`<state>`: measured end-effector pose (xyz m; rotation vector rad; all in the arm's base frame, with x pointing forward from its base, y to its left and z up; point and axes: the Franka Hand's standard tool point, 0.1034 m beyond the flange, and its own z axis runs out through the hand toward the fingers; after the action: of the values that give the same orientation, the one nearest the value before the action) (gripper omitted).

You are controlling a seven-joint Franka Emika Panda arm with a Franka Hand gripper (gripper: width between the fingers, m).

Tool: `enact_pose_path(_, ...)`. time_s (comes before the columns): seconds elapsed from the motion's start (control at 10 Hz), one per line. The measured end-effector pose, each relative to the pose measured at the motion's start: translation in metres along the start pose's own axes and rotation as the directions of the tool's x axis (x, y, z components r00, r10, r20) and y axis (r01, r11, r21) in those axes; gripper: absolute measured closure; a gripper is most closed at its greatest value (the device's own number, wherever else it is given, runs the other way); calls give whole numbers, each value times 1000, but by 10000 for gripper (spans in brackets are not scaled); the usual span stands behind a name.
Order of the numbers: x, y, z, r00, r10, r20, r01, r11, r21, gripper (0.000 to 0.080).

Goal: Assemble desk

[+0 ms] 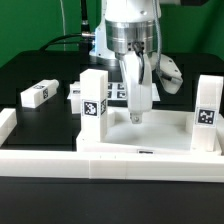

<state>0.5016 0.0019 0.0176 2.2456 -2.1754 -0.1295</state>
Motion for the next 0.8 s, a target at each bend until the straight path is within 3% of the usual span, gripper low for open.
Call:
enact_pose_path(0.4, -5, 2, 5, 1000, -11, -3, 11, 1000, -10, 150)
enact_pose_path(0.5, -6, 3, 6, 1000, -13, -3, 13, 1000, -11, 246)
enact_pose_path(0.6, -7, 3, 6, 1000, -15, -3, 15, 1000, -11, 427)
enact_pose_path(0.7, -7, 3, 6, 1000, -15, -3, 15, 1000, -11, 427)
enact_pose_path(0.8, -7, 3, 6, 1000, -15, -3, 15, 1000, -11, 563)
